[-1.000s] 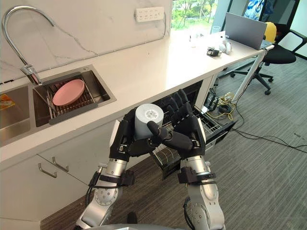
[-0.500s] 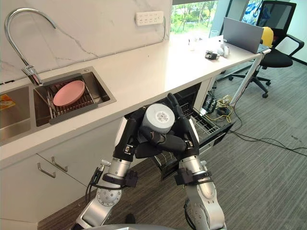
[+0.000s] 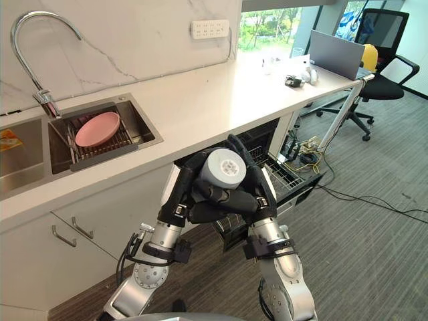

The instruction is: Walk over to the sink, pick up the cup, carry it to the dishwasher, place the cup inside the dishwasher, then close the dishwasher door

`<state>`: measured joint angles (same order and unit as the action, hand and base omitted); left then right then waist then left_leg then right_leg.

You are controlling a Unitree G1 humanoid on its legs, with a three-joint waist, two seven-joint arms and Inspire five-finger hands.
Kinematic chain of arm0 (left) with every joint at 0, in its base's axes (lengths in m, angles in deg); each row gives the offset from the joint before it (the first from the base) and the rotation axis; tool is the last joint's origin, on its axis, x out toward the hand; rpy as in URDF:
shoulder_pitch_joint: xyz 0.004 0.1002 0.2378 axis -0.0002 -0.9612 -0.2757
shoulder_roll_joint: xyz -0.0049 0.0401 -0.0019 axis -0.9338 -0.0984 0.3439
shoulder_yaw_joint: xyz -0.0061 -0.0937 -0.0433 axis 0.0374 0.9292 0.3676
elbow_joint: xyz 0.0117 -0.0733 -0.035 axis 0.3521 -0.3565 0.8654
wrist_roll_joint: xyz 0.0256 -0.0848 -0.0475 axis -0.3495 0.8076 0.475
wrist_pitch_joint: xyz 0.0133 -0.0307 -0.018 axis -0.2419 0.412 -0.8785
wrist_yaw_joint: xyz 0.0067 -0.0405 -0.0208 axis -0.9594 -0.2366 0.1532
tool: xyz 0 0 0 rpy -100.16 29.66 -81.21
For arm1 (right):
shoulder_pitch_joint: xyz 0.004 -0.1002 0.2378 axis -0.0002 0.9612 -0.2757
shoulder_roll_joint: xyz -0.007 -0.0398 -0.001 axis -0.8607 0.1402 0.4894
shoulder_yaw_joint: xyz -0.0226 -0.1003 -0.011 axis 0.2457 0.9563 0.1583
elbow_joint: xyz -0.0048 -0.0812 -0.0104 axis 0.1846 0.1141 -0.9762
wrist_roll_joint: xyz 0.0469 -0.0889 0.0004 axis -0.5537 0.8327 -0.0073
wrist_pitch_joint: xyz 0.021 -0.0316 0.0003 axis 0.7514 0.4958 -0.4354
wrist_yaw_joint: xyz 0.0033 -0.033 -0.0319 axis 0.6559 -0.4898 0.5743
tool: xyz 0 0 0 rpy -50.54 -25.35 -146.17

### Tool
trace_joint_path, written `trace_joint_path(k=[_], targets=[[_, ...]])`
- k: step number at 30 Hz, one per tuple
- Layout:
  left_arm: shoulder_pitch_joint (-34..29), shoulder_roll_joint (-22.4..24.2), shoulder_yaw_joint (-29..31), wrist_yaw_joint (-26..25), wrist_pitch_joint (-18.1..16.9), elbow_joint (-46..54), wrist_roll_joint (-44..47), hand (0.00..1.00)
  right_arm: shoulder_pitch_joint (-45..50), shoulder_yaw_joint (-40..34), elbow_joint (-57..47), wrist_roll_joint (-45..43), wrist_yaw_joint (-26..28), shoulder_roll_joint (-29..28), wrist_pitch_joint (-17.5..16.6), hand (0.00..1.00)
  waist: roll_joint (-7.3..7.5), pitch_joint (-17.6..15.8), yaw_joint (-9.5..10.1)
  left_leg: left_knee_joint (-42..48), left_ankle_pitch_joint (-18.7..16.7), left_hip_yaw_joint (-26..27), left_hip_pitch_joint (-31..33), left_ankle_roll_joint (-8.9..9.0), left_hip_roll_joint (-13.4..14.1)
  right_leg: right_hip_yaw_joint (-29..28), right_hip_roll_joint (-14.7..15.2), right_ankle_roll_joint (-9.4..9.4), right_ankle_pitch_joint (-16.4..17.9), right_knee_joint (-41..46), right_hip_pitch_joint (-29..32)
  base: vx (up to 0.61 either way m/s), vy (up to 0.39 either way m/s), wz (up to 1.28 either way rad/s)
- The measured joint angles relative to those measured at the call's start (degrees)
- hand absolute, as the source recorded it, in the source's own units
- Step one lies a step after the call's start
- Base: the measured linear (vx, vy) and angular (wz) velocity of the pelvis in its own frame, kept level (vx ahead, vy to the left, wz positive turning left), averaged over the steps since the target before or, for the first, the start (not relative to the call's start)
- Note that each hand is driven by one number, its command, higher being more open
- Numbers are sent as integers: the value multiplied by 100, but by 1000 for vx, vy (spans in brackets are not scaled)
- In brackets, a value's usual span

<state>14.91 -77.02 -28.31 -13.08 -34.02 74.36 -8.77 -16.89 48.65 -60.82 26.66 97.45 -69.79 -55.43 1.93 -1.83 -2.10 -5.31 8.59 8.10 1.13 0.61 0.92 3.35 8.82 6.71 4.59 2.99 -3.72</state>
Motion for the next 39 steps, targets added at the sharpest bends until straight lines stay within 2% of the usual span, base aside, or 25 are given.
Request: trace_joint_path(k=[10, 11, 24, 39], targets=[[-1, -109, -19, -29, 1, 0, 5, 0, -2, -16, -6, 175, -148, 71, 14, 0, 26, 21, -38, 1, 11, -3, 0, -2, 1, 1, -1, 2, -6, 0, 0, 0, 0, 0], [-1, -117, -19, -36, 1, 0, 8, 100, -2, -2, -7, 183, -165, 74, 13, 0, 29, 23, -38, 1, 12, -3, 0, -2, 1, 1, -1, 1, -7, 0, 0, 0, 0, 0], [-2, -115, -73, -132, 62, 0, 51, 100, -6, 43, -13, 143, -319, 49, 17, 0, 46, 34, -38, 0, 25, -28, 38, 3, 0, 23, 0, -23, -10, -11, 23, 0, 0, 0], [-135, 33, -130, -171, 68, 0, 133, 100, 66, 54, 70, -427, -264, -22, 21, 0, 43, 33, -40, -7, 57, -117, 66, 11, -2, 112, -4, -27, -6, 4, 11, 0, 0, 2]])
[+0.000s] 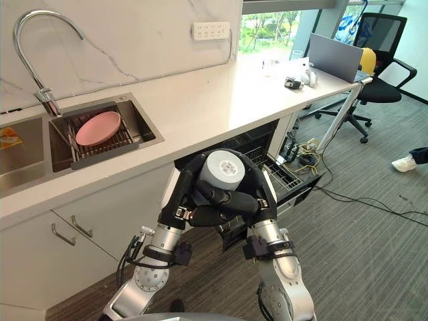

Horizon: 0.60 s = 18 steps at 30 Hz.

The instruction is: Walk over to the sink, pick up the cup, carry it to the dishwasher, place the cup inside the dishwasher, then close the dishwasher door

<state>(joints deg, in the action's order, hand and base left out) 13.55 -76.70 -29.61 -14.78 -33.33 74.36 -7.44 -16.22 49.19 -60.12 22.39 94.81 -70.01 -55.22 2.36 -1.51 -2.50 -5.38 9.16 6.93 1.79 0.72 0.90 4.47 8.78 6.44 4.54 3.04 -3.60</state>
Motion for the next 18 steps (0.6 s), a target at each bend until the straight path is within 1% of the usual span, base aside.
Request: trace_joint_path(k=[8, 9, 18], targets=[[-190, 8, 4, -1, 62, -5, 2, 100, 155, 83, 170, -373, 18, -68, 0, 0, -4, -2, 1, -2, -6, -42, 25, 16, 2, 48, -5, -8, 5, 10, 0, -3, -1, 2], [-214, 9, 2, -1, 66, -6, 2, 0, 164, 88, 200, -448, 33, -68, 0, 0, -5, -3, 1, -2, -6, -46, 29, 17, 3, 52, -6, -9, 5, 9, 1, 0, 0, 0], [-245, 87, 11, -20, 70, -9, 8, 0, 195, 94, 280, -766, 45, -294, -1, 0, -8, -5, 0, -1, 1, -100, 72, 21, 2, 112, -13, -16, 10, 0, 11, 2, -4, 2]])
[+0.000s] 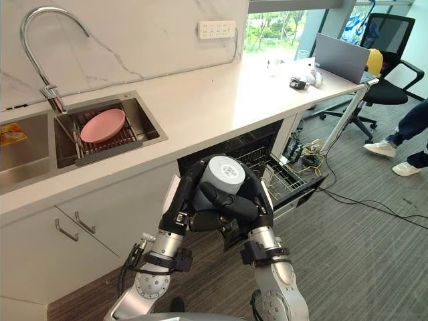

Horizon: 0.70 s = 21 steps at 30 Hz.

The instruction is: Walk over to the sink, pick up the cup, carry it to the dishwasher, place the cup inside the dishwasher, then close the dishwasher door

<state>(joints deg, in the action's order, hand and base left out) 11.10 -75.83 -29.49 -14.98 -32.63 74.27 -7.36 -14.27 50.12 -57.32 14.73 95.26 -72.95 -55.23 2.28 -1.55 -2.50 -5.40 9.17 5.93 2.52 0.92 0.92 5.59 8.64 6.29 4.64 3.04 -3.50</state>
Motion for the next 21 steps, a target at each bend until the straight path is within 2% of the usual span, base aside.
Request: trace_joint_path(k=[9, 10, 21], targets=[[-3, -16, 67, -162, 30, -23, -248, 0, 1, 163, 48, -105, -82, -86, 0, 0, -9, -6, 0, 0, 1, -12, 2, 4, 4, 12, -5, -2, 1, 2, -4, 0, 0, 0], [-5, -16, 65, -176, 30, -23, -259, 0, 1, 163, 48, -93, -81, -86, 0, 100, -9, -6, -2, 0, 1, -11, 1, 4, 3, 12, -5, -2, 1, 2, -5, 0, 0, 0], [-30, -15, 108, -445, 29, -39, -600, 0, -51, 210, 44, 241, -145, -139, -36, 100, -10, -6, -5, 2, 3, -2, -8, 6, 5, 3, -10, -2, 0, 3, -6, 0, 0, 0]])
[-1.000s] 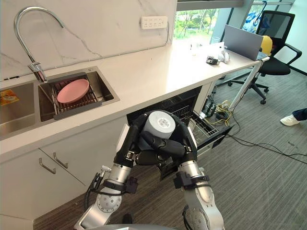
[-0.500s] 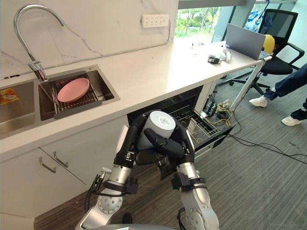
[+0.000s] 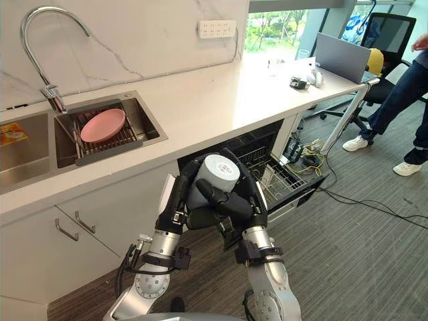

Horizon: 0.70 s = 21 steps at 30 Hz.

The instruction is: Walk over to the sink, pick up the cup, carry it to the dishwasher, place the cup inside the dishwasher, then close the dishwasher door

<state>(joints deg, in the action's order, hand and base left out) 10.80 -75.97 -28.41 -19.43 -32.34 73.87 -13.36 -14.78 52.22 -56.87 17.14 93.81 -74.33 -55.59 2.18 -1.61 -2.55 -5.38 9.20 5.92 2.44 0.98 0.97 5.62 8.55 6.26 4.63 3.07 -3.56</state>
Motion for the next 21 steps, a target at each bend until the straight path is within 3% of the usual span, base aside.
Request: trace_joint_path(k=[7, 8, 15, 21], targets=[[20, -14, 131, -377, -1, 1, -1126, 0, 2, 0, -31, -7, 4, 93, 43, 100, -8, 5, -7, 1, -2, 20, -9, 3, 2, -20, 1, -1, 0, 0, 2, 0, 0, 0], [30, -20, 130, -394, -1, 1, -1157, 0, 1, 0, -43, -8, 4, 99, 63, 0, -12, 8, -8, 1, -2, 22, -9, 3, 2, -21, 0, -2, 0, 0, 2, 0, 0, 0], [62, -181, 120, -414, -1, 2, -1285, 0, 1, 1, -67, -35, 72, 165, 287, 0, -50, 74, -12, 4, -1, 25, -10, 2, 2, -31, 1, -3, -2, -5, 4, 0, 0, 0], [89, -213, 20, -415, -1, 25, -1335, 0, -15, -53, -55, -19, 61, 302, 166, 0, -52, 114, -12, 2, 0, 15, -10, 1, -4, -25, 7, -3, -3, -2, 0, 0, 0, 0]])
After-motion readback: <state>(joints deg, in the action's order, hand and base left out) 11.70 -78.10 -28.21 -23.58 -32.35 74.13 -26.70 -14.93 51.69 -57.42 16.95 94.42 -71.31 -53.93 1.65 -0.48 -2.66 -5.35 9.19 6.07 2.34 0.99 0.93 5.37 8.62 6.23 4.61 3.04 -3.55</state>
